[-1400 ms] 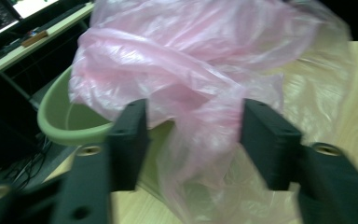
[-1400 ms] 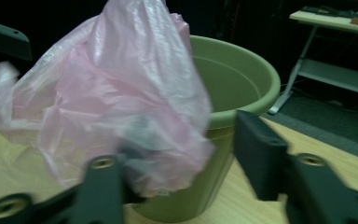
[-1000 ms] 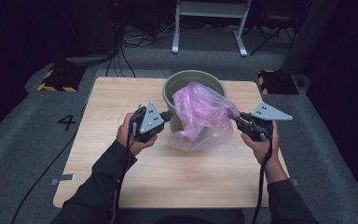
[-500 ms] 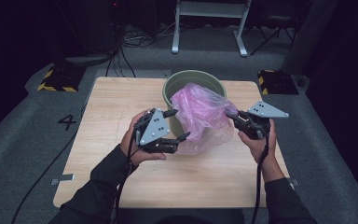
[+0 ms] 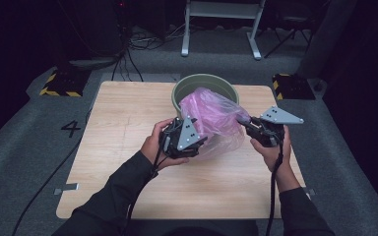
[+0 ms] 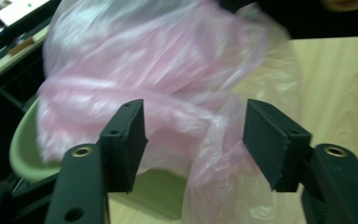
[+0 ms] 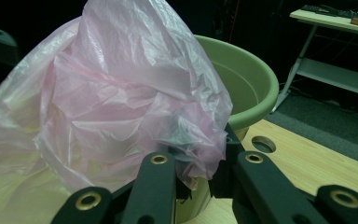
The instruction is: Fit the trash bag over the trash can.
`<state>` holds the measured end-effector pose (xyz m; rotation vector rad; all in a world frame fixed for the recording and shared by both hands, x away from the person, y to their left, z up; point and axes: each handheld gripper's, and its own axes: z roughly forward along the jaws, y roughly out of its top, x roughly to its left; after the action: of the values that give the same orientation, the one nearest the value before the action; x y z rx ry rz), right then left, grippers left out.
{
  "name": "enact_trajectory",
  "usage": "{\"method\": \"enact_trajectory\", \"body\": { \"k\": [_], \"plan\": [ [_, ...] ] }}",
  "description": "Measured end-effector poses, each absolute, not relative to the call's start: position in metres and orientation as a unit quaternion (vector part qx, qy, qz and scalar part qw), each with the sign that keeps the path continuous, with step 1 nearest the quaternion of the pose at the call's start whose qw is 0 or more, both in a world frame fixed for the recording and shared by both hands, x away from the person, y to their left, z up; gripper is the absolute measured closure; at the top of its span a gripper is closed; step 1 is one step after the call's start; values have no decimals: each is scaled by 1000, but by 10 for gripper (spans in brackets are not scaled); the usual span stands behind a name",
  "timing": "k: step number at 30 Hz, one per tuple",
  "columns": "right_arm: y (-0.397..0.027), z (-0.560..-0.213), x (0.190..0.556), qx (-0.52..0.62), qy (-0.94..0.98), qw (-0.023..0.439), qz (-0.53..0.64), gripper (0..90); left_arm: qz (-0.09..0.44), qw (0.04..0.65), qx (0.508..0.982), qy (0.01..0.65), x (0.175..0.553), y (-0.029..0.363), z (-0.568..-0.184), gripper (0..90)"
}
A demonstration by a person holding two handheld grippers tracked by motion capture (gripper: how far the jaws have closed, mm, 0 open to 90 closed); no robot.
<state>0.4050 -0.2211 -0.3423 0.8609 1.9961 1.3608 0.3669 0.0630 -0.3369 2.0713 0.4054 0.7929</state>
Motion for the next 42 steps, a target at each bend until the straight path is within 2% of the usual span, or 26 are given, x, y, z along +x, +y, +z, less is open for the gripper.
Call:
{"method": "enact_trajectory", "body": {
  "k": [2,7,9,12,13,18,20,21,24,25,26,27,32,37,42],
  "plan": [
    [-221,-342,405,321,747,284,508,822,319,428,828,172,373,67,-339,446],
    [-220,-342,410,324,747,282,507,822,314,440,826,163,381,76,-341,673],
    [-219,-342,412,325,747,282,506,820,317,445,823,155,384,80,-341,800],
    [-220,-341,414,327,746,283,506,807,310,462,816,157,387,89,-340,892],
    [-221,-341,415,329,745,284,506,804,308,468,813,160,388,92,-340,898],
    [-224,-340,421,343,740,284,504,794,296,494,796,186,395,108,-339,900],
    [-224,-340,423,346,740,280,505,797,310,501,787,182,387,106,-337,882],
    [-223,-340,424,345,741,279,504,801,310,503,787,177,383,104,-335,728],
    [-220,-340,423,343,743,280,501,804,310,505,788,167,371,95,-330,438],
    [-219,-340,423,343,744,280,500,807,295,511,792,157,364,87,-325,438],
    [-218,-340,423,341,746,279,500,807,291,510,795,150,360,83,-322,370],
    [-216,-340,422,340,746,280,499,808,284,507,803,130,356,75,-317,346],
    [-213,-339,420,333,750,282,498,808,299,467,827,91,351,50,-314,349],
    [-209,-338,418,326,755,279,496,805,304,410,857,65,357,26,-321,439],
    [-208,-338,418,323,758,276,495,796,325,353,874,72,366,12,-331,556]
  ]
}}
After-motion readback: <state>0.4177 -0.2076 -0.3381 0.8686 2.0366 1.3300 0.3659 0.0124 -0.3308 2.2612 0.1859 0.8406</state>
